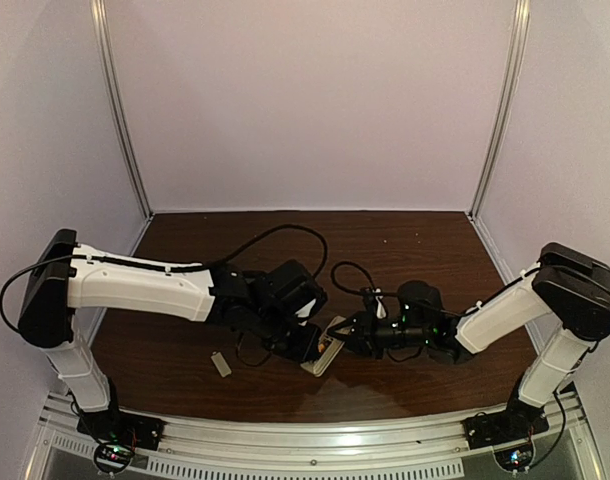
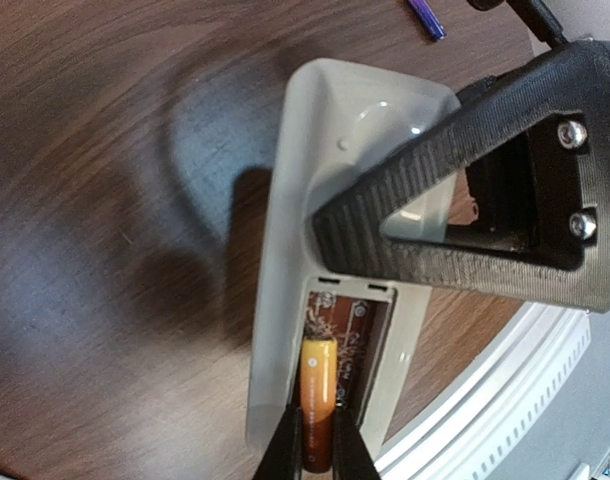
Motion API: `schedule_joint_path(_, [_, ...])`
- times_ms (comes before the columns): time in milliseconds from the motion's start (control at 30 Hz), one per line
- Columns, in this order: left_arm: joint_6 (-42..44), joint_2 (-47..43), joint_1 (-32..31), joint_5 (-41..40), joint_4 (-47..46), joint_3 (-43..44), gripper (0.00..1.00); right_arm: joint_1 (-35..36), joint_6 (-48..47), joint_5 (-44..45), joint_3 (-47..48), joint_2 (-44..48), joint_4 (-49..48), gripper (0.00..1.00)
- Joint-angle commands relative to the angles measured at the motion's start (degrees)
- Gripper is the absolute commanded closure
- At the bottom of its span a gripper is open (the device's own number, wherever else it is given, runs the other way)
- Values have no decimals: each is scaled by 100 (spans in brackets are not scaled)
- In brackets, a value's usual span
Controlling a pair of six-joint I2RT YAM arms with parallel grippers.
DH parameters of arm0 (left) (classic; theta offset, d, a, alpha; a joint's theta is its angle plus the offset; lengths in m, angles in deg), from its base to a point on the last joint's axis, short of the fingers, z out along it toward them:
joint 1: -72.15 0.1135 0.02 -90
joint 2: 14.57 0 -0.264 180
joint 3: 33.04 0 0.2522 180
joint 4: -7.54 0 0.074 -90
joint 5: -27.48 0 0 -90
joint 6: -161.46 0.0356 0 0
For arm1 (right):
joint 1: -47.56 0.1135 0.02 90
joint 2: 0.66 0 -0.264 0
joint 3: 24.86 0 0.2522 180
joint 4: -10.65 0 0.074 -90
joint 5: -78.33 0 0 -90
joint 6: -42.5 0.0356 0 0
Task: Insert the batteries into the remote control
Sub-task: Place the battery in the battery compartment.
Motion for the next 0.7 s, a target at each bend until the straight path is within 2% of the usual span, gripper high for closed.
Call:
schedule_joint_path(0, [-141, 252, 43, -137, 253, 125, 99, 130, 117, 97, 102, -16, -352, 100])
schedule_joint_path(333, [-214, 279, 99, -210, 201, 104, 93, 166, 175, 79, 95, -63, -413, 100])
schedule_joint_path(667, [-94, 128, 106, -210, 184, 38, 77, 155, 160, 49, 78, -87, -330, 100])
